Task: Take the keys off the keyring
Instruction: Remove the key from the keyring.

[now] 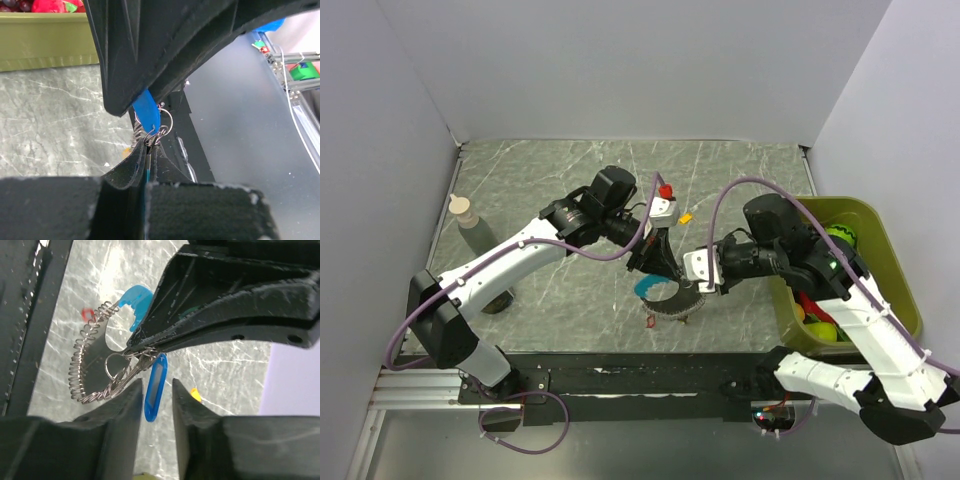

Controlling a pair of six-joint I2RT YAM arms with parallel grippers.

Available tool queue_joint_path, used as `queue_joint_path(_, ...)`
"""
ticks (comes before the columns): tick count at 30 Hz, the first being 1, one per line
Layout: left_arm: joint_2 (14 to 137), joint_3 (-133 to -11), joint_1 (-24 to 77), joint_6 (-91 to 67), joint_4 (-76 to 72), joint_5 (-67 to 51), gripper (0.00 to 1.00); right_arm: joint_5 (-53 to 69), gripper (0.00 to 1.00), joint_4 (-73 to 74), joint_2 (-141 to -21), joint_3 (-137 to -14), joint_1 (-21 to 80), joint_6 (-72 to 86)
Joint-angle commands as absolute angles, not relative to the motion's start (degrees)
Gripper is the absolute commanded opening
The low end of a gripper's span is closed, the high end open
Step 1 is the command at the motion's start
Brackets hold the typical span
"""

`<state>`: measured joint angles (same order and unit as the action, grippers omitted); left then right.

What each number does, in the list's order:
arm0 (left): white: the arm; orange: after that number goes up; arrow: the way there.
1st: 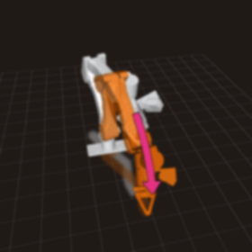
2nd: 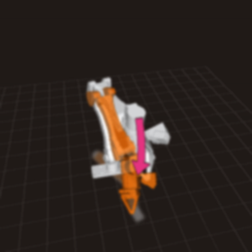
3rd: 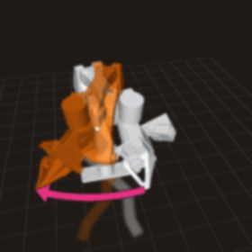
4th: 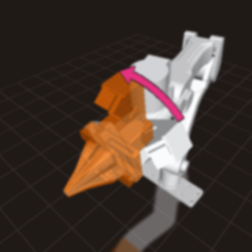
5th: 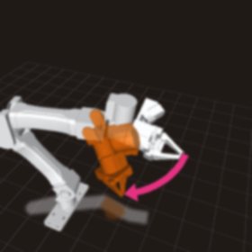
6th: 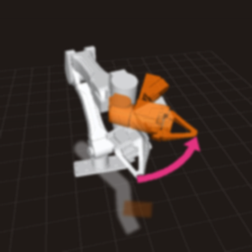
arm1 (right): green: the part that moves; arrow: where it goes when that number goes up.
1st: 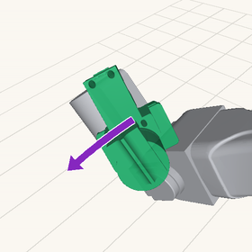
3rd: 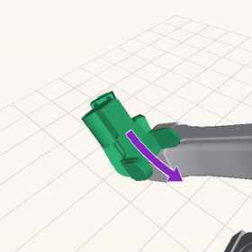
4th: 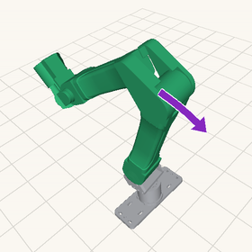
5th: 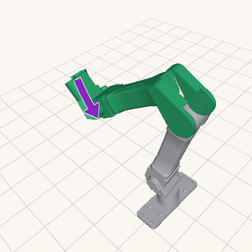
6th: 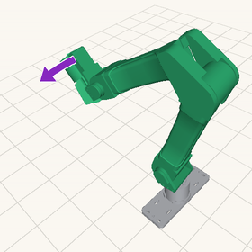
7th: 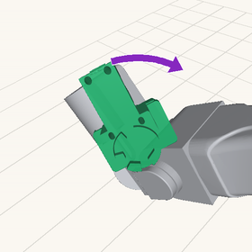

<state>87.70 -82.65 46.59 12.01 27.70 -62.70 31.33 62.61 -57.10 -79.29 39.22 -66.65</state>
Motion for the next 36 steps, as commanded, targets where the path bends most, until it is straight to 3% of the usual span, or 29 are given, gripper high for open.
queue_joint_path(1, 85.4, -85.1, 46.9, 13.9, 27.4, -62.6, 0.01, 37.7, 0.42, 62.0, -56.0, -82.6, 36.0, -62.8)
queue_joint_path(7, 84.8, -84.6, 46.9, 14.5, 27.4, -61.5, 0.01, 43.9, 0.49, 62.1, -58.1, -85.2, 33.7, -57.9)
queue_joint_path(20, 83.1, -83.8, 46.9, 14.6, 26.9, -59.9, 0.01, 43.9, 0.51, 54.5, -60.2, -77.8, 33.3, -49.4)
queue_joint_path(23, 82.9, -83.5, 46.9, 14.4, 26.7, -59.9, 0.01, 43.9, 0.5, 53.9, -60.0, -76.6, 33.2, -49.2)
queue_joint_path(25, 82.9, -83.5, 46.9, 14.4, 26.5, -59.9, 0.01, 44.0, 0.44, 53.4, -59.7, -75.9, 33.2, -49.2)
queue_joint_path(26, 82.9, -83.5, 46.9, 14.3, 26.5, -59.8, 0.01, 44.2, 0.35, 53.3, -59.8, -75.9, 33.2, -49.0)
queue_joint_path(29, 83.1, -83.4, 46.9, 14.3, 26.5, -59.9, 0.01, 45.2, 0.26, 54.5, -60.1, -76.8, 33.1, -49.4)
queue_joint_path(36, 82.9, -83.1, 46.9, 14.5, 26.6, -59.9, 0.01, 44.9, 0.36, 59.9, -60.6, -81.1, 32.3, -53.9)
